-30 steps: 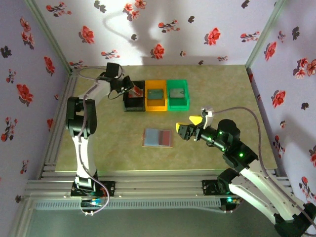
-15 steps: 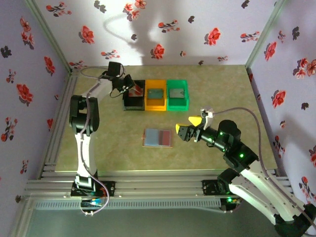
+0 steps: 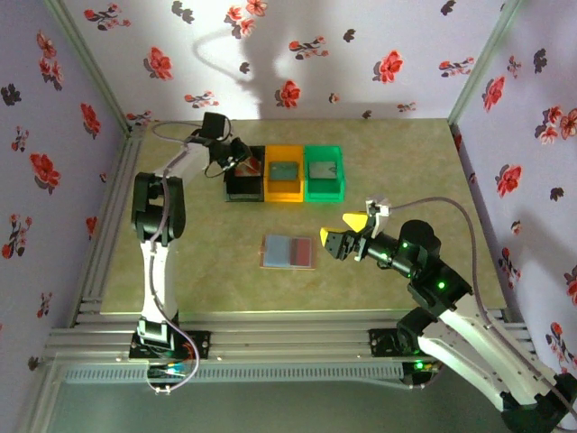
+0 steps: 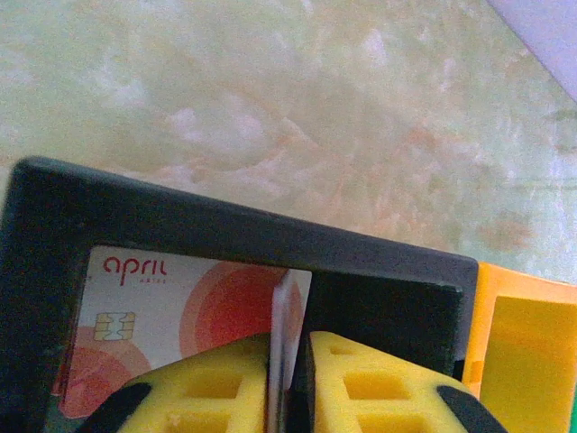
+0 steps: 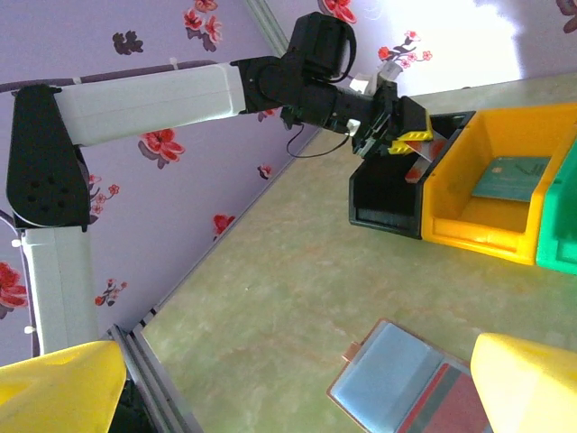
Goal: Take the credit cards out of the card holder
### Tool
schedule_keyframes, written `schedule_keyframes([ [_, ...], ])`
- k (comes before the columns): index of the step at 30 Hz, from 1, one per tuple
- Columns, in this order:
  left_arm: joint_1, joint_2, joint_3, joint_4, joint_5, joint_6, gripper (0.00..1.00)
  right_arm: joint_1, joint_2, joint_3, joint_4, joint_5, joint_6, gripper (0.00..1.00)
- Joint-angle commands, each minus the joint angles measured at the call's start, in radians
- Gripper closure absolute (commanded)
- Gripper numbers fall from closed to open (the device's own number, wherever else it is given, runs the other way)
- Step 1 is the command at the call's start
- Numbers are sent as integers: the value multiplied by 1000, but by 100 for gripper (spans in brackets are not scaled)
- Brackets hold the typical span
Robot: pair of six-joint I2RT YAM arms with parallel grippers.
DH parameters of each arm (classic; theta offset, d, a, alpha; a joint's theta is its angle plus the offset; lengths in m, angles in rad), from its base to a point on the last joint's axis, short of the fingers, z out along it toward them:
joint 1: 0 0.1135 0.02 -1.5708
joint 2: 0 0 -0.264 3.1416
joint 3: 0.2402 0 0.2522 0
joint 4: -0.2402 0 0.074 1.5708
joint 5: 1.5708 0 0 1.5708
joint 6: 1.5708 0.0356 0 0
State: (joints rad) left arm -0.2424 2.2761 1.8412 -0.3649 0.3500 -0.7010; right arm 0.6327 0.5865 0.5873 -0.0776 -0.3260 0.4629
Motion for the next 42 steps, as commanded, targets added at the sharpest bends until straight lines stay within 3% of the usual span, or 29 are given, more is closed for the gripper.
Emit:
schedule_keyframes([
  [1, -7, 26, 35, -31, -25, 15, 81, -7, -17, -12, 33, -26, -7, 1],
  [6, -9, 19, 66, -68, -46, 24, 79, -8, -17, -13, 35, -28, -7, 1],
  [16, -12, -13, 166, -169, -114, 63, 65, -8, -8, -11, 28, -15, -8, 1],
  [22, -18, -73, 248, -233, -160, 94, 56, -7, 43, 20, -44, 41, -7, 1],
  [26, -43, -166, 223, -270, -185, 119, 48, -8, 129, 71, -172, 154, -10, 1],
  [31, -138, -390, -52, -241, -280, 150, 34, -7, 245, 66, -167, 118, 63, 2],
  [35, -214, -590, -394, -157, -300, 74, 27, -3, 342, 16, -59, 90, 199, 6],
  [42, -334, -766, -775, -119, -306, -67, 22, 76, 510, -8, 43, 153, 356, 15],
])
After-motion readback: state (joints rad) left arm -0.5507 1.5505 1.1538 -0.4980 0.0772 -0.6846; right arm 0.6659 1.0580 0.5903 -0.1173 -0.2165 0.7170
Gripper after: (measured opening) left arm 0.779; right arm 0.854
